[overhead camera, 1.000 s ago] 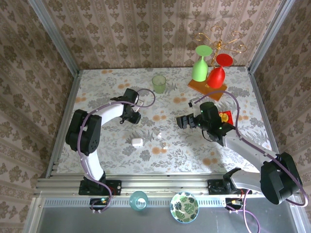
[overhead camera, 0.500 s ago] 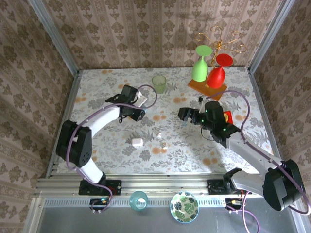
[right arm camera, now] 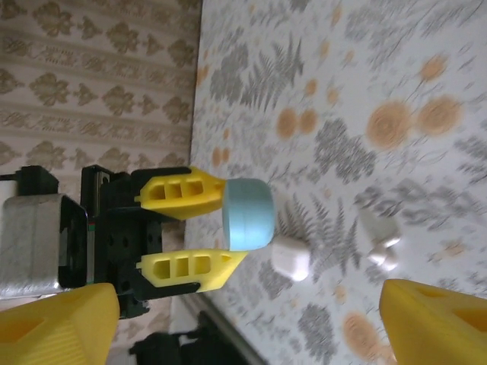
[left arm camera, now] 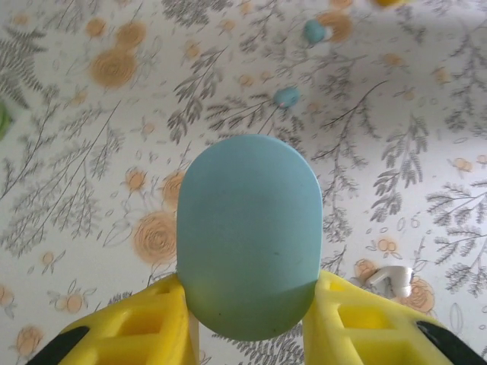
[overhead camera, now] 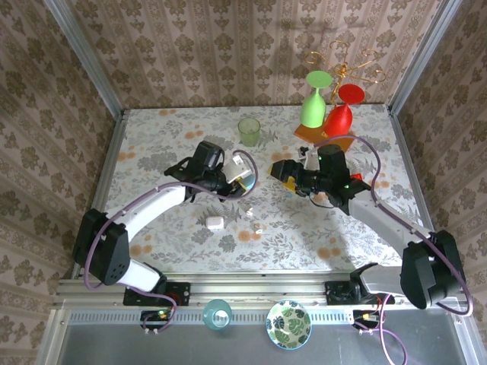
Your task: Insert wireless bluetooth earbuds into charging case
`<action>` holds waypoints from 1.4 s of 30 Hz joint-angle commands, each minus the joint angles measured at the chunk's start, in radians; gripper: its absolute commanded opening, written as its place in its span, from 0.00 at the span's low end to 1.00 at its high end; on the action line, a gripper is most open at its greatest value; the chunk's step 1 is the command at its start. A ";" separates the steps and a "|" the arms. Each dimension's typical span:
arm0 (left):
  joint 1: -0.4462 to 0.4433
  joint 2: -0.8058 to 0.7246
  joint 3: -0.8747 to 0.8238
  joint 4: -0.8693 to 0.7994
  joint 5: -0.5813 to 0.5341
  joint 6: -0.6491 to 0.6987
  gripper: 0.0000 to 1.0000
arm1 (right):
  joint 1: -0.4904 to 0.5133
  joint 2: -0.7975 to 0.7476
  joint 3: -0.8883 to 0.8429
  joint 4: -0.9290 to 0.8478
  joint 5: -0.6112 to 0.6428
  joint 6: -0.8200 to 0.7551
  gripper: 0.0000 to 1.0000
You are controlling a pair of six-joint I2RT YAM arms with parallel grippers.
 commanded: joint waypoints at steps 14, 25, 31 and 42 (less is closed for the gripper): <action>-0.053 -0.054 0.032 -0.024 0.062 0.094 0.33 | 0.057 0.144 0.049 0.054 -0.181 0.104 0.55; -0.056 -0.079 0.020 -0.019 0.094 0.104 0.34 | 0.058 0.184 0.042 0.148 -0.204 0.175 0.35; -0.056 -0.089 0.010 0.000 0.097 0.100 0.34 | 0.055 0.186 0.032 0.199 -0.223 0.209 0.21; -0.007 -0.210 -0.138 0.373 0.218 -0.059 0.87 | 0.009 0.140 -0.036 0.484 -0.267 0.375 0.15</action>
